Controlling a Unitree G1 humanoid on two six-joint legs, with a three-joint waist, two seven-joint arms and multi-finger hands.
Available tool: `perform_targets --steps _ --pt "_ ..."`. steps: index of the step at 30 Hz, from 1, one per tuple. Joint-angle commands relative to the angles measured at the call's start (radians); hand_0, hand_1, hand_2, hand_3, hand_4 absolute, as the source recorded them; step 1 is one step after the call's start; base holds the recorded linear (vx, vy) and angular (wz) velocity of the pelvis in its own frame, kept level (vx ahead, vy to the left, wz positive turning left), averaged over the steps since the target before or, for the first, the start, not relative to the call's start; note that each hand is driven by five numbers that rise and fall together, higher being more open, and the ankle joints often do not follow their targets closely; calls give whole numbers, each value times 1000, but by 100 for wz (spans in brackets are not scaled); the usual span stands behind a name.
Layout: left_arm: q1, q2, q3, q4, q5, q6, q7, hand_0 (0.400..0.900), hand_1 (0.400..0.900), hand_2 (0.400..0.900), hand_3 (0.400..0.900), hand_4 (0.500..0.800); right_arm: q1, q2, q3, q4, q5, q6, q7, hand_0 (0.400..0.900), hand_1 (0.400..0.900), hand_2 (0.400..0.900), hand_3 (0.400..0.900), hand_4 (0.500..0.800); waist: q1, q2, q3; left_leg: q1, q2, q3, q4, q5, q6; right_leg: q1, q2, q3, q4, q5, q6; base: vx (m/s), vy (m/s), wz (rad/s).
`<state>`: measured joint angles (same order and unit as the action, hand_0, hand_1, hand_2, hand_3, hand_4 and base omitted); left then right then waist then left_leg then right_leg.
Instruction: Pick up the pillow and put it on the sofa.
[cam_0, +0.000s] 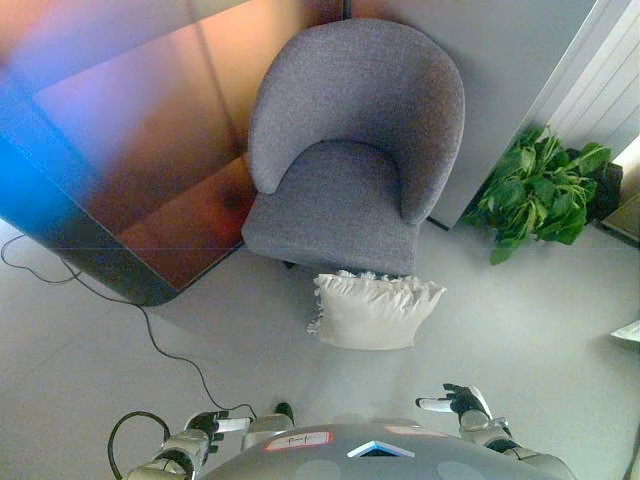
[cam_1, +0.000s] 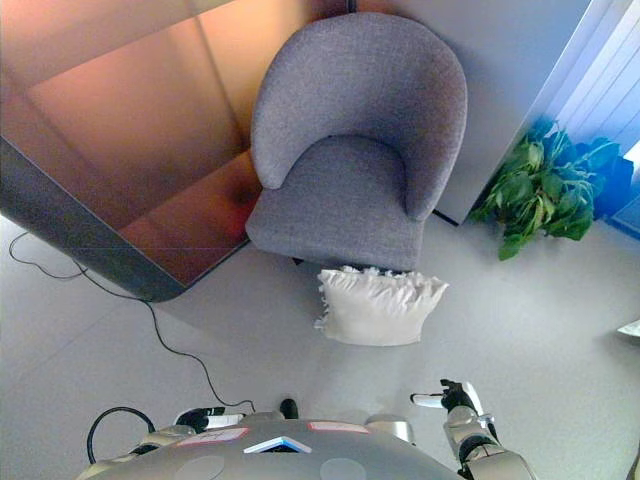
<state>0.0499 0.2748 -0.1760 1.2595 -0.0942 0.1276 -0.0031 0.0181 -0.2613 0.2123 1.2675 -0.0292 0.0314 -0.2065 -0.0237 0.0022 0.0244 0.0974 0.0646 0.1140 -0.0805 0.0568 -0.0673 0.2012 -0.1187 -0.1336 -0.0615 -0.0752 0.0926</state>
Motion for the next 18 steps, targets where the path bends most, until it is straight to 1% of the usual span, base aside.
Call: perform_targets --steps 1,8,12,14,18 --pt "-61 5 -9 56 -19 -7 4 900 900 900 900 800 -64 -21 14 39 16 -30 -21 900 900 900 900 800 9 6 17 50 -38 -22 9 -111 40 -72 36 17 -6 67 16 0 0 0" --pt "-65 7 -6 56 -14 -4 2 900 900 900 900 800 -68 -18 18 36 16 -23 -16 900 900 900 900 800 11 6 21 50 -40 -22 12 -113 42 -73 34 13 2 63 16 7 -11 -1" --pt "-62 16 -2 60 -2 -1 -1 900 900 900 900 800 -70 -15 22 34 23 -28 -18 900 900 900 900 800 7 8 26 49 -33 -15 17 -114 45 -85 37 13 40 42 12 30 -81 -4" --pt "-64 23 -3 60 4 6 -4 900 900 900 900 800 -73 -13 26 29 32 -26 -20 900 900 900 900 800 2 9 30 45 -25 -15 27 -115 47 -97 45 23 71 25 6 31 -144 -4" --pt "-73 29 -4 55 -16 16 -7 900 900 900 900 800 -79 -17 25 25 41 -23 -19 900 900 900 900 800 -17 3 45 24 2 -29 91 -126 42 -128 71 67 130 -6 -20 37 -159 -1"
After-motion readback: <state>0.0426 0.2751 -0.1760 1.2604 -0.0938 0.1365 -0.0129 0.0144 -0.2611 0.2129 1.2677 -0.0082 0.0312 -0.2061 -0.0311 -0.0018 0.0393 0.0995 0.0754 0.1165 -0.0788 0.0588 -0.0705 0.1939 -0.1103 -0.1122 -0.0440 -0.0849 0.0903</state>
